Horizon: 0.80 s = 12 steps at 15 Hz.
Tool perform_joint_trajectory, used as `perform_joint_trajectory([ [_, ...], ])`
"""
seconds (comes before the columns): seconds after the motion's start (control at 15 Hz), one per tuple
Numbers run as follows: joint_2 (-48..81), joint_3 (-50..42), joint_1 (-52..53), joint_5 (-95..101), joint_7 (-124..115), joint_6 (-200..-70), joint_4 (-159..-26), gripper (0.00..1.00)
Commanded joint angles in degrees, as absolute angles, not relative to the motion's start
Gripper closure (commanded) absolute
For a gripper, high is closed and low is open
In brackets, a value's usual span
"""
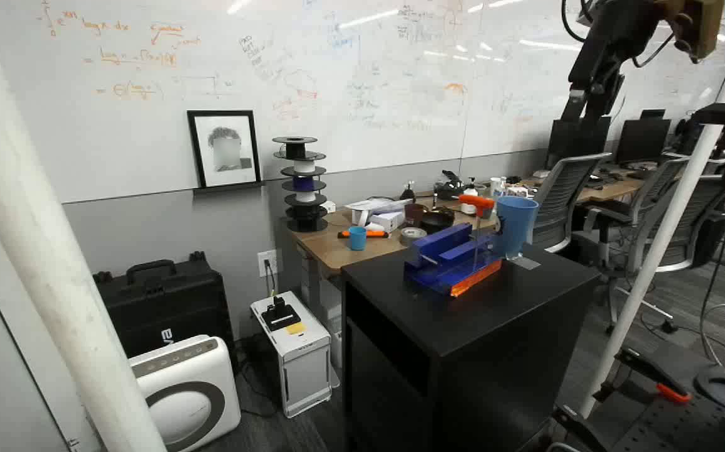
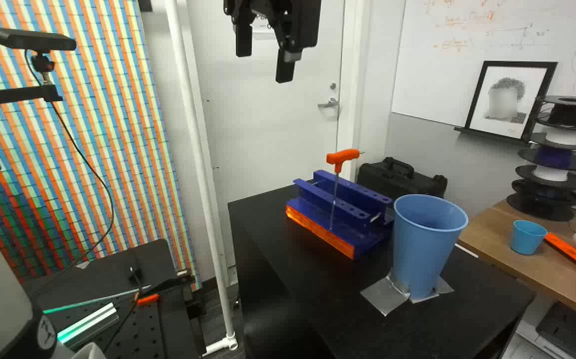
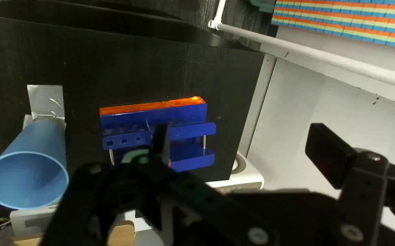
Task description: Remove the wrench from the toolbox and put it inside the large blue cup on the right
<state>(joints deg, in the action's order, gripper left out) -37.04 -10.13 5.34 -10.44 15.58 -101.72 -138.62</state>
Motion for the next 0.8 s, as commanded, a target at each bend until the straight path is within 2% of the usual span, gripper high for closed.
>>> perform_joint_trajectory([
  [0.0, -36.82, -9.03, 3.89, -11.12, 16.25, -101.45, -138.22, 0.00],
  [0.73, -35.17, -9.01, 4.23, -10.34, 17.13, -100.43, -136.07, 0.00],
])
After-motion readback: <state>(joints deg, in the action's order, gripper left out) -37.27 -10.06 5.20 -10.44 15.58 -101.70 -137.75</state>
